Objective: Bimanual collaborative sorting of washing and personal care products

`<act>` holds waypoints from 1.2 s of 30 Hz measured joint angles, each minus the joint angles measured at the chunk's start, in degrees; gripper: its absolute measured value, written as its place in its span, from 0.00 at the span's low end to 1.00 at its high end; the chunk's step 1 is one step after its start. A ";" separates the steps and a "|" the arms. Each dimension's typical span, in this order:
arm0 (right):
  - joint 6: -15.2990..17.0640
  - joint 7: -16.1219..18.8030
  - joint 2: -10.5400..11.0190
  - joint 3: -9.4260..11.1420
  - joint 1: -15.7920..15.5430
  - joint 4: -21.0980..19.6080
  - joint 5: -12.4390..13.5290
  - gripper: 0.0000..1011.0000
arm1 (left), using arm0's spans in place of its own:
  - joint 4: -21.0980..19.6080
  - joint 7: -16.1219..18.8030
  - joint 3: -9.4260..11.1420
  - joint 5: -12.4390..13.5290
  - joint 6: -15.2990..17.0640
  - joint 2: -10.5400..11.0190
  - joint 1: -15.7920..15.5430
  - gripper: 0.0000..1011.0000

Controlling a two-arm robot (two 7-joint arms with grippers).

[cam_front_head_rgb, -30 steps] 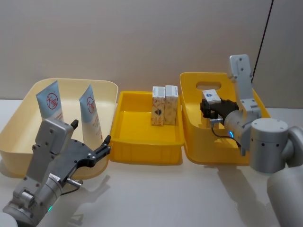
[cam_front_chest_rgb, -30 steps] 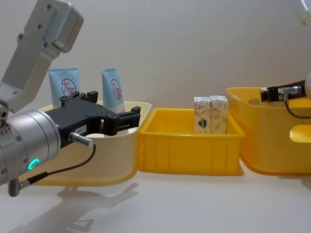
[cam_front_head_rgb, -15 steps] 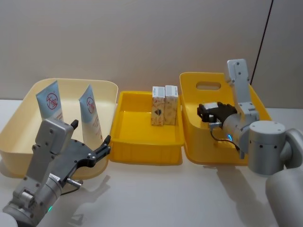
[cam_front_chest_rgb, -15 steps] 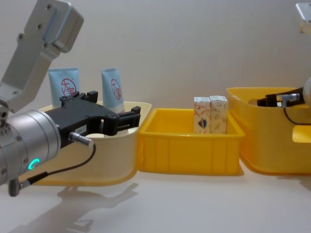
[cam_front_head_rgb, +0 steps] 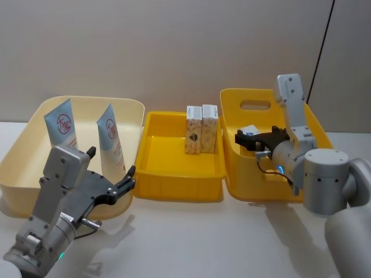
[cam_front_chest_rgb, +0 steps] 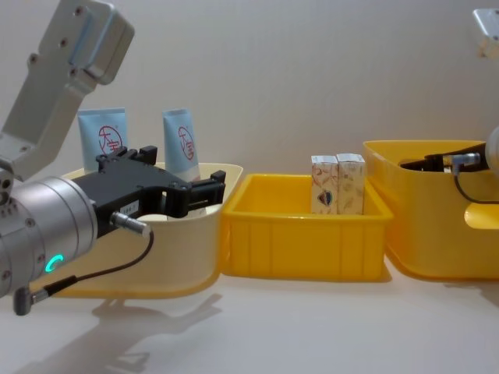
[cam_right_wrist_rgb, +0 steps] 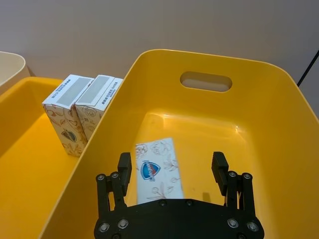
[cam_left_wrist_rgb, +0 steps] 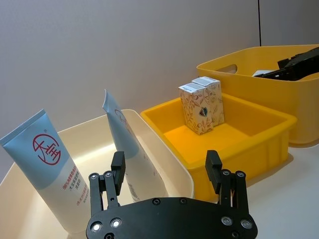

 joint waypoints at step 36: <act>-12.23 2.48 0.72 4.21 -7.21 -17.63 1.68 0.99 | 0.44 -0.53 -0.44 -0.31 0.58 -0.09 -0.77 0.99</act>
